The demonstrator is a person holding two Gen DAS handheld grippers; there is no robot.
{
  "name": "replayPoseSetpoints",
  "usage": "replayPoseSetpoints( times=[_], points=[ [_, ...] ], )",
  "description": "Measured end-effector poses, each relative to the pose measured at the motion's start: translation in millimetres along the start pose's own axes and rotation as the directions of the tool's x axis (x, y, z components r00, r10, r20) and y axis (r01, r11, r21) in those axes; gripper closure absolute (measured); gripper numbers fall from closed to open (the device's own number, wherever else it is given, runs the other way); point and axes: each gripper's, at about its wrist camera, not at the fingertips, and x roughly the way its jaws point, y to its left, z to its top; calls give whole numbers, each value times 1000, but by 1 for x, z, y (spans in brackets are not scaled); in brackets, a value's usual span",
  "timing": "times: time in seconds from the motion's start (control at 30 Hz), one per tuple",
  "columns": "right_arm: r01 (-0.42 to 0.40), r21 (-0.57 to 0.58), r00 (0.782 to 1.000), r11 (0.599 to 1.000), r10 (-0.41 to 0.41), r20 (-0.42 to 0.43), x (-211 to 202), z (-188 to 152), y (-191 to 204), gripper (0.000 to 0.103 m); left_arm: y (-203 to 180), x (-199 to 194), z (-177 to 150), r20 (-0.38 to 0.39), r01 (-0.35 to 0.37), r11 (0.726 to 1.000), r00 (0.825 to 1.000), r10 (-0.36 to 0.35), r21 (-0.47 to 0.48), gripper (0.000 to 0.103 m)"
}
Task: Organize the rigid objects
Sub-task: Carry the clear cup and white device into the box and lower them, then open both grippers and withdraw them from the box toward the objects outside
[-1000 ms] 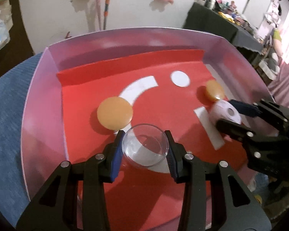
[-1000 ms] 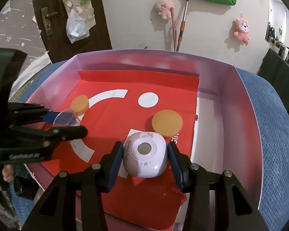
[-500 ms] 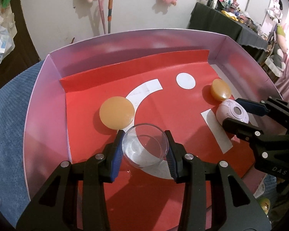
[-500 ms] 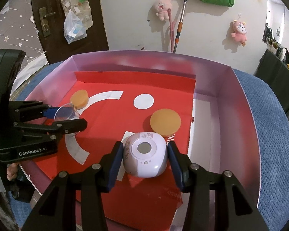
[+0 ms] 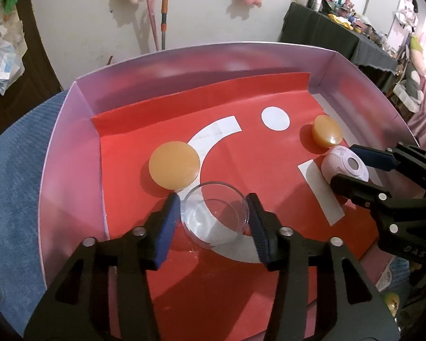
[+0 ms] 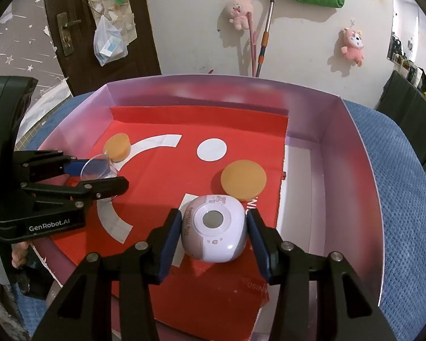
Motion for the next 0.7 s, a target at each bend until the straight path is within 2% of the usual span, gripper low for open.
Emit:
replayPoseSetpoints(
  times=[0.13,0.23,0.3,0.4,0.47,0.57,0.7],
  points=[
    [-5,-2,1000,1000,5,1,-1,0,1,52,-2,-5,0,21,-8,1000,1000,8,3,51],
    [-11,0,1000,1000,11,0,-2,-1,1,52,-3,-8,1,32,-4,1000,999,4,-2,44],
    [-12,0,1000,1000,12,1,-4,-2,1,52,-4,-11,1,42,-12,1000,999,12,2,43],
    [-15,1,1000,1000,15,11,-8,-2,1,46,-6,-15,2,53,-20,1000,998,20,9,39],
    [-14,-4,1000,1000,14,20,-12,-3,3,45,-8,-19,3,61,-25,1000,998,24,11,34],
    [-15,-8,999,1000,16,30,-18,-2,4,45,-10,-26,2,76,-23,1000,997,22,13,34],
    [-17,-6,999,1000,17,43,-27,-5,4,39,-12,-35,0,95,-32,999,995,30,17,33]
  ],
)
